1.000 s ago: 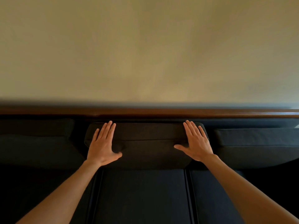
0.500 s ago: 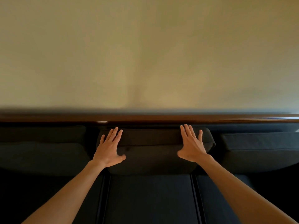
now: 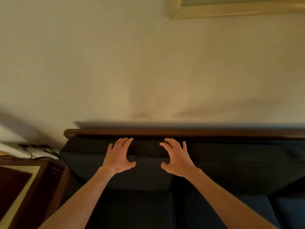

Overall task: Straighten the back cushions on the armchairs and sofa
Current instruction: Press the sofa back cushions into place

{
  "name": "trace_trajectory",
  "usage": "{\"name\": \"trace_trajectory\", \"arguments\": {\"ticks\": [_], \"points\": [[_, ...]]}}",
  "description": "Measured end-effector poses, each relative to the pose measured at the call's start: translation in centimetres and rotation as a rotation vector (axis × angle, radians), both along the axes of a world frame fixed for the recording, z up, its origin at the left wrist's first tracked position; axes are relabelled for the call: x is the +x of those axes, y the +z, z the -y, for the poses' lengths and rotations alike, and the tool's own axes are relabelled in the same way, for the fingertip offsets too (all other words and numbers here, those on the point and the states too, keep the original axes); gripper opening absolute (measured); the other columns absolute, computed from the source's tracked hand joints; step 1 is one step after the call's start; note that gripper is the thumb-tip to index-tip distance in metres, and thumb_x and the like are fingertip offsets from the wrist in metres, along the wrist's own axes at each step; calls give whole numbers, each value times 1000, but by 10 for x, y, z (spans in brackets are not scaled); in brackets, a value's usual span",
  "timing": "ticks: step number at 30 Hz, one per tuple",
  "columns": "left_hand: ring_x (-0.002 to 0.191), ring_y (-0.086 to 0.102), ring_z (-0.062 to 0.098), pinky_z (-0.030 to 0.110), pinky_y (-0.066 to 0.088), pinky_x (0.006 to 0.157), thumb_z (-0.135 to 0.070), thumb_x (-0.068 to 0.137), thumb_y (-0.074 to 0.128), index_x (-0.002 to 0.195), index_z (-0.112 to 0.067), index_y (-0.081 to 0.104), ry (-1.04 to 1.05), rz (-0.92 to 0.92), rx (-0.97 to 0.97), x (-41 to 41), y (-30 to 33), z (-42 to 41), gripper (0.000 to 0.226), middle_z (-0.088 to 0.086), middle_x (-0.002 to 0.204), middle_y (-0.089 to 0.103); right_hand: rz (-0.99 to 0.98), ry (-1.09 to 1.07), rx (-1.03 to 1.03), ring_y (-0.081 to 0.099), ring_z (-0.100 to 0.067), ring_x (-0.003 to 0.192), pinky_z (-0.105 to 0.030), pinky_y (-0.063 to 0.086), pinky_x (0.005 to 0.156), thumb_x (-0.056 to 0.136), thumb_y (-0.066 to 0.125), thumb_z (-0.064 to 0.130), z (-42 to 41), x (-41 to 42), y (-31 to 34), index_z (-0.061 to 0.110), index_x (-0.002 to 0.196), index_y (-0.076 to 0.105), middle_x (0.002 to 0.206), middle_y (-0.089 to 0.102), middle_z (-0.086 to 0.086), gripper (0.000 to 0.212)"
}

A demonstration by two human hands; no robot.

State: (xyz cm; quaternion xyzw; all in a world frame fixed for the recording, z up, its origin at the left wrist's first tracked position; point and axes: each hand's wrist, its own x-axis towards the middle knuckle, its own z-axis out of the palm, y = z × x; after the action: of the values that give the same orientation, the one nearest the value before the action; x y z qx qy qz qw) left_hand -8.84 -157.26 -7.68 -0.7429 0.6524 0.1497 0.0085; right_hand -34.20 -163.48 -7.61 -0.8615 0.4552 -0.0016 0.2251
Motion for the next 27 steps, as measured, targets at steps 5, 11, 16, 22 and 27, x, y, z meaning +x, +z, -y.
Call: {"name": "trace_trajectory", "arguments": {"ticks": [5, 11, 16, 22, 27], "points": [[151, 0, 21, 55, 10, 120, -62, 68, 75, 155, -31, 4, -22, 68, 105, 113, -19, -22, 116, -2, 164, 4, -257, -2, 6, -6, -29, 152, -66, -1, 115, 77, 72, 58, 0, 82, -25, 26, 157, 1, 166, -3, -4, 112], [151, -1, 23, 59, 3, 117, -55, 61, 84, 155, -28, -5, -51, 151, 144, 178, -30, -24, 132, 0, 163, 7, -469, -46, 6, 4, -30, 152, -67, 0, 115, 65, 84, 56, 4, 108, -34, 22, 157, -7, 163, 9, -9, 134], [136, 37, 23, 52, 18, 119, -45, 55, 88, 145, -19, 30, -147, 194, 82, 176, -22, -27, 111, 0, 145, 39, -468, -27, -36, 30, -28, 143, -54, 18, 119, 62, 88, 47, -10, 111, -24, 17, 151, 21, 152, 35, -5, 115], [114, 54, 24, 50, 33, 108, -41, 42, 88, 126, -22, 52, -157, 173, -173, 183, -16, -59, 93, -2, 120, 56, -395, -14, -212, 40, -26, 132, -50, 28, 111, 57, 82, 56, -34, 86, -10, 21, 145, 31, 141, 44, 0, 108], [115, 54, 26, 52, 34, 107, -42, 40, 89, 128, -19, 51, -137, 187, -81, 175, -34, -59, 98, 1, 123, 54, -375, -30, -155, 38, -26, 133, -52, 25, 113, 60, 84, 52, -38, 95, -25, 21, 146, 28, 143, 40, -1, 107]]}}
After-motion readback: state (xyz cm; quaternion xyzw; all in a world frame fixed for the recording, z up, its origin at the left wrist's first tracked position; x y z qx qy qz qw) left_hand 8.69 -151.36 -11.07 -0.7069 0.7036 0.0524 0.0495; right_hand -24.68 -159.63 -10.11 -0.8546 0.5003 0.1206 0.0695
